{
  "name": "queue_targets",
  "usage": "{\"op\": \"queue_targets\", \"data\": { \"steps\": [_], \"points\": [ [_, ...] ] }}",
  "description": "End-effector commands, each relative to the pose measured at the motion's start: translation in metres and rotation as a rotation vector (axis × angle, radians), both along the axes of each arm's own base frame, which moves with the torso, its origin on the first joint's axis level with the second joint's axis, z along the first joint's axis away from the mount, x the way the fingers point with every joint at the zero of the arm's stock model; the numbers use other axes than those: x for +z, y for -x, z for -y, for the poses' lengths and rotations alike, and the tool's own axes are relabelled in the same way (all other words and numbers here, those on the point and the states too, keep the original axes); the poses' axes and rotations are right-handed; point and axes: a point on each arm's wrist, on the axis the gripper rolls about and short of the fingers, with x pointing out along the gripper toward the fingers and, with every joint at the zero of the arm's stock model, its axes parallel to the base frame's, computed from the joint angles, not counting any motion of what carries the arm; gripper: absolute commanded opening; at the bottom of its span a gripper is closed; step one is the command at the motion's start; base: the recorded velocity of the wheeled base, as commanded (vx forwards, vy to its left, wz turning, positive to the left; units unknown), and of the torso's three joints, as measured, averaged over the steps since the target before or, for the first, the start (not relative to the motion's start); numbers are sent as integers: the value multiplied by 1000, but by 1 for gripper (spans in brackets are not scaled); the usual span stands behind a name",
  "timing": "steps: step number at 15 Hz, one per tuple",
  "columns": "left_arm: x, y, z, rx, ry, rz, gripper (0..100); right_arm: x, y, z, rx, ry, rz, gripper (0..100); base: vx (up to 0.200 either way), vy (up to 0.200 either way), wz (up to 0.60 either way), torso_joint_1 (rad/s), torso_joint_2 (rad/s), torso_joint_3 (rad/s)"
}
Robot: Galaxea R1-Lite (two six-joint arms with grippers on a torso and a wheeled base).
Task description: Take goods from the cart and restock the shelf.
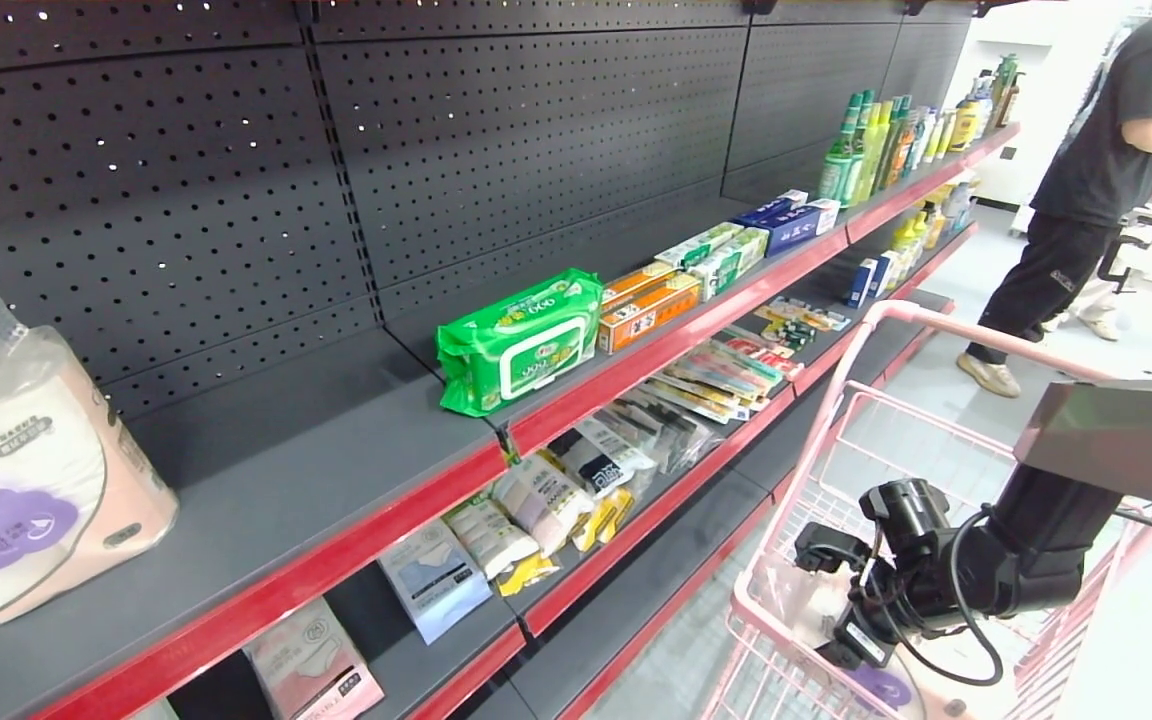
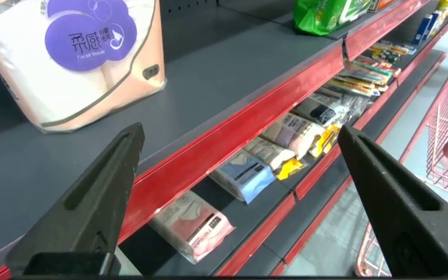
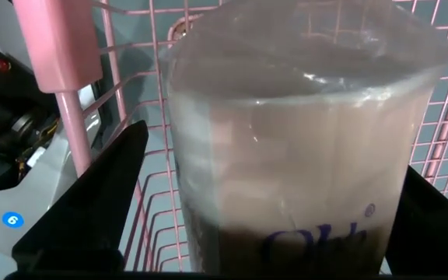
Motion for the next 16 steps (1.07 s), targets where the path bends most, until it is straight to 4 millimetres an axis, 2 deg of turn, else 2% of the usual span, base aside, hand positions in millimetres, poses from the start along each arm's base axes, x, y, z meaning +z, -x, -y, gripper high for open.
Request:
{"op": "queue_targets", "data": {
  "steps": [1,6,7,13,16],
  "points": [
    [0,0,0,0,0,-1,100,0,0,0,0,2,1,100,0,0,0,0,0,0],
    [0,0,0,0,0,-1,100,-1,1,0,13,7,-2,100,0,0,0,0,0,0],
    [0,0,0,0,0,1,100,-3,3,0,14,6,-10,0,0,0,0,0,0,0],
    [0,0,0,0,0,-1,100,1,6,1,7,19,-12,0,0,0,0,0,0,0],
    [0,0,0,0,0,-1,100,27,11,1,4,14,19,0,0,0,0,0,0,0]
  ]
}}
